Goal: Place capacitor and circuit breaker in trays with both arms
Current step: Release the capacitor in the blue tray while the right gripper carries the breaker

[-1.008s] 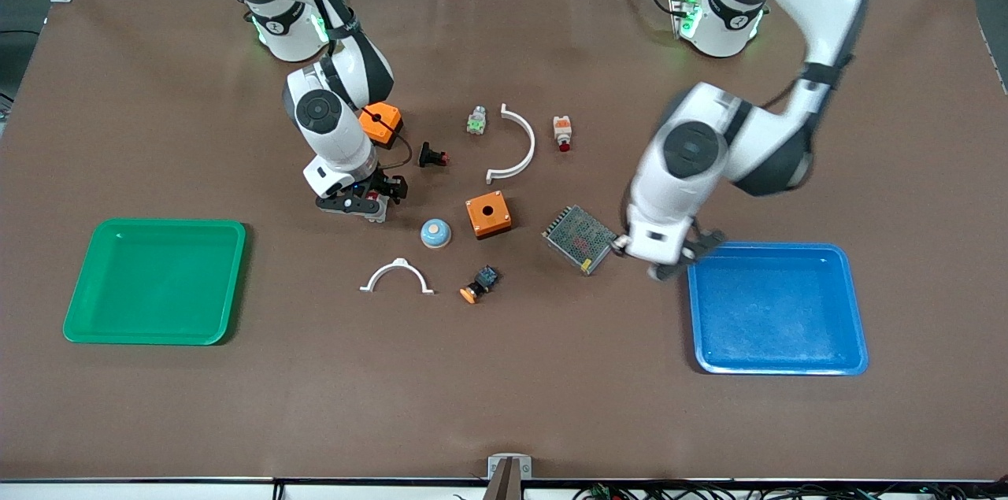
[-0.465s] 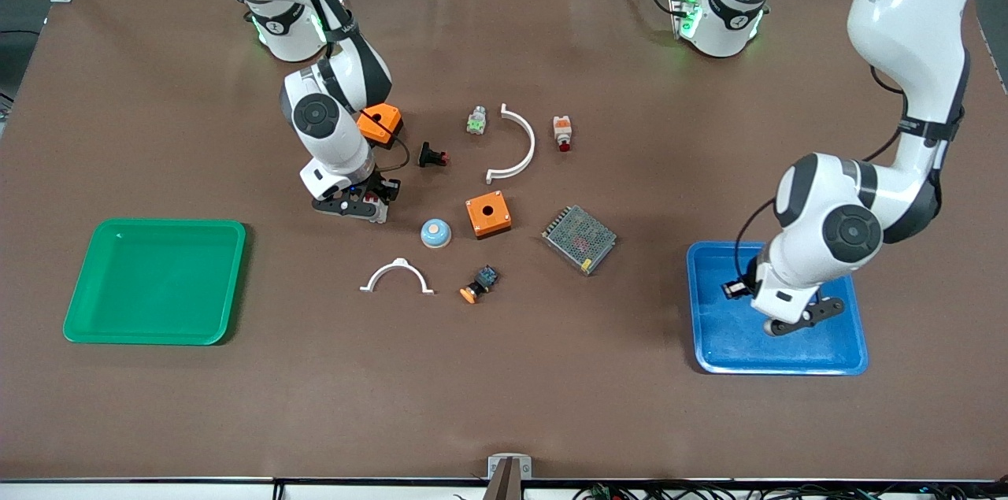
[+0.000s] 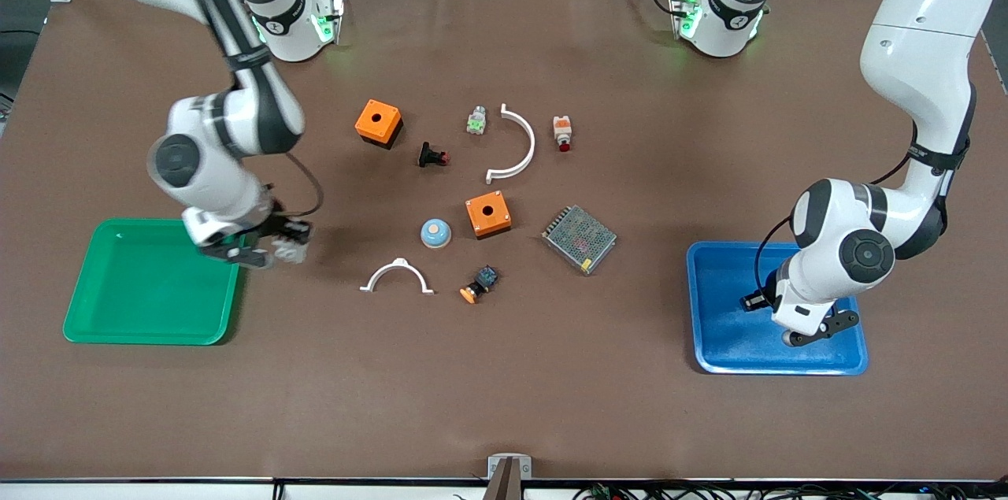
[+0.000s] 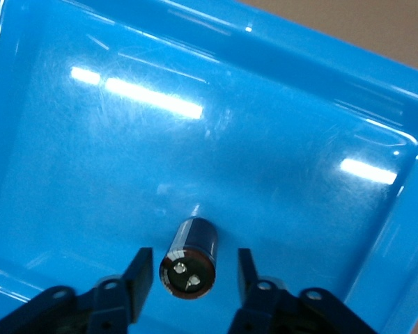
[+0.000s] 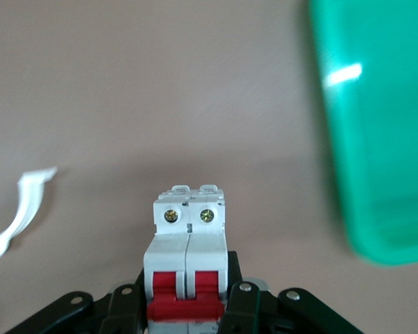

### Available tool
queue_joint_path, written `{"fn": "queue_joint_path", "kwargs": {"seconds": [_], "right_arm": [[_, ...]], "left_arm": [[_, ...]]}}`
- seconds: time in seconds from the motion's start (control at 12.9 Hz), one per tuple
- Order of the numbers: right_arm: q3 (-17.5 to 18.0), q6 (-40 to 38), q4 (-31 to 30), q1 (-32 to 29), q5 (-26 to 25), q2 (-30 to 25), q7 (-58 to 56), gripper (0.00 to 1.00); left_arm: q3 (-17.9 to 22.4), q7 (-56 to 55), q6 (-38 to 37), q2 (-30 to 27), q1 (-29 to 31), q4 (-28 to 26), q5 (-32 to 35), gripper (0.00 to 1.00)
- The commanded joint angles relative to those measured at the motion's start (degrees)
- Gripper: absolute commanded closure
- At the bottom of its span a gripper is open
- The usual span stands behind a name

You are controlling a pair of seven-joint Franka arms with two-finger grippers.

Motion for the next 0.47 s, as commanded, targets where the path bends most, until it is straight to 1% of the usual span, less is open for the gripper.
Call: {"fn": "queue_joint_path", "kwargs": {"seconds": [0.0,0.23,0.39], "right_arm": [[1.2,-1.1,6.0,-7.1,0.2,3.6,-8.9,1.0],[1.2,-0.8,10.8,-14.1,0.1,8.9,-20.2,1.0],[1.2,-0.3,13.7,-19.1,0.1,12.4,-28.3,1.0]], "left_arm": [[-0.7,3.6,-0.8,-1.4,0.7,1.3,1.3,0.0],[-0.8,10.0,-2.9,-8.4,1.2,1.6,1.2,0.0],[-1.4,15.9,-6.5,-12.8,1.3,3.9,0.1,0.0]]}}
